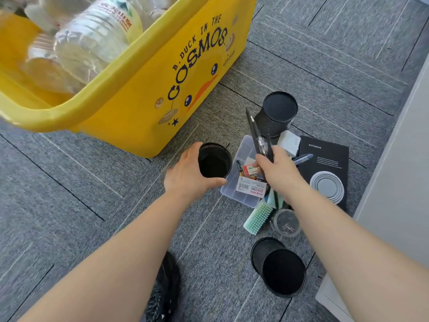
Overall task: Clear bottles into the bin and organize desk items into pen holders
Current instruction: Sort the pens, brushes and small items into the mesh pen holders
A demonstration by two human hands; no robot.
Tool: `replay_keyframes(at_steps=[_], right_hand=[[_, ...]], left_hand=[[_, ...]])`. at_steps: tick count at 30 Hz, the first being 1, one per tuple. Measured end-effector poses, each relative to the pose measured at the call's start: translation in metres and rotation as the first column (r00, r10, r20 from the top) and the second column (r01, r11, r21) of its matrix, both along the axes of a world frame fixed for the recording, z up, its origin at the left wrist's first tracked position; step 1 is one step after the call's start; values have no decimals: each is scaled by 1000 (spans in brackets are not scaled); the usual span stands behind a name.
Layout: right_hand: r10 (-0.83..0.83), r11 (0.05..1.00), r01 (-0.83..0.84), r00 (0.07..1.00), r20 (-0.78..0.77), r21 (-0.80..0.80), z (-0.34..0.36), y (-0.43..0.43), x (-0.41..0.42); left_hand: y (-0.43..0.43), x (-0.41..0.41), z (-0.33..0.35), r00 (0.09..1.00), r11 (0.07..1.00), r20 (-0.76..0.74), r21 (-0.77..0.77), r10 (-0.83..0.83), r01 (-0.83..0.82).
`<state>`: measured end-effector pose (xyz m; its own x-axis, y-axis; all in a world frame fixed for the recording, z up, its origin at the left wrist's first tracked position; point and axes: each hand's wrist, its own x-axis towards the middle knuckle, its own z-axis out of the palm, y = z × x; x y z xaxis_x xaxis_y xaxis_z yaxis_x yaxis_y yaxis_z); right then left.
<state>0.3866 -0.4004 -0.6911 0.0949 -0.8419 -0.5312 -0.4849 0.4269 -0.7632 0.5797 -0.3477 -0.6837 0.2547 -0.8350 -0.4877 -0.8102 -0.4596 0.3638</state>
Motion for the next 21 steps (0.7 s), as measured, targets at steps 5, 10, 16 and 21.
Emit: replay_keyframes(at_steps=[5,10,16,21], right_hand=[[237,969,-244,963,127,39,23,5,13],[424,904,-420,904,-50,80,35,6,18],[511,854,-487,852,-117,185,38,5,10],[348,936,-344,936,-48,74,39,1,18]], left_hand=[[10,2,-5,990,999,-139,-5,37,-38],[18,3,-6,968,995,-237,-35,82,-93],[25,1,-8,946,986,-290,-36,146,-163],[24,-1,-12,930,977,-321,-45,181,-206]])
